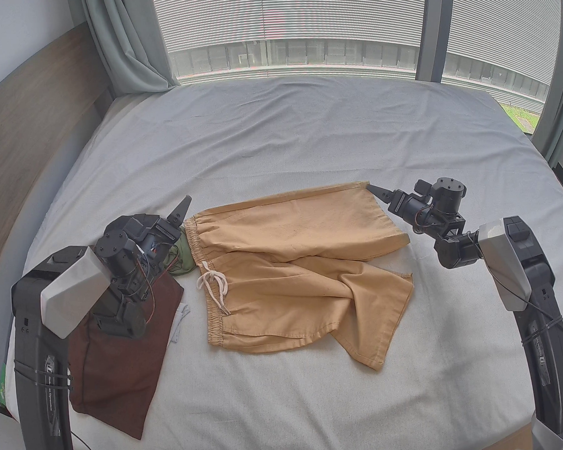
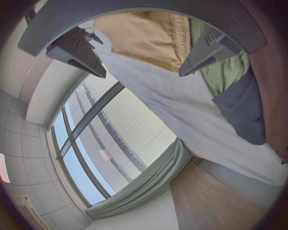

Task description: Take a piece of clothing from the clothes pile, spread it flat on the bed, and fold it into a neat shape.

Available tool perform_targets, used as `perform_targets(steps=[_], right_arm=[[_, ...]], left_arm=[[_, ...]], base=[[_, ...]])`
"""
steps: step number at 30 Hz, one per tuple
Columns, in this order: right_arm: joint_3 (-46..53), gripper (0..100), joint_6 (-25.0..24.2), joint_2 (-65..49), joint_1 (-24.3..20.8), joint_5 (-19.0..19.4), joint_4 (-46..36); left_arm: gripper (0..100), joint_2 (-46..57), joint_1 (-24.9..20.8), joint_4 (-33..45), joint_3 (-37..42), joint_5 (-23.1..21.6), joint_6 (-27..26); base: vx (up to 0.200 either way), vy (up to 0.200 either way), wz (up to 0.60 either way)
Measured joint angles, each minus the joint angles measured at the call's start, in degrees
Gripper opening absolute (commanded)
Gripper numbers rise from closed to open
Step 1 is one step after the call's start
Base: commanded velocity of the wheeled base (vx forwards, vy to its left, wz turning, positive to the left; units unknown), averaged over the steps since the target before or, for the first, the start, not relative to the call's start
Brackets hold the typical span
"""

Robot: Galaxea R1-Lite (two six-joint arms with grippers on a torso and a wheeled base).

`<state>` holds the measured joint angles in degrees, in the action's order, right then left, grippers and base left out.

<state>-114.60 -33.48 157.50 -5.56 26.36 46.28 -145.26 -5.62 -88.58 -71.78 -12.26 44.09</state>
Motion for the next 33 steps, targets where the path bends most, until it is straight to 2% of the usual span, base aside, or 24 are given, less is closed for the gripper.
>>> perform_targets(steps=[12, 22, 33], right_arm=[[2.23, 100, 0.96, -12.04, -0.77, 0.0, 0.99], [25.08, 100, 5.84, -26.19, -2.23, 0.02, 4.02], [50.41, 100, 8.52, -42.18, -4.77, 0.0, 8.9]], left_arm=[[100, 7.06, -0.55, -0.18, 11.23, -3.52, -3.01], [100, 14.18, -0.55, -0.18, 20.78, -8.97, -7.03], [100, 22.05, -0.22, -0.16, 32.87, -16.45, -16.07]], base=[[0.0, 0.0, 0.0], [0.0, 0.0, 0.0], [0.0, 0.0, 0.0]])
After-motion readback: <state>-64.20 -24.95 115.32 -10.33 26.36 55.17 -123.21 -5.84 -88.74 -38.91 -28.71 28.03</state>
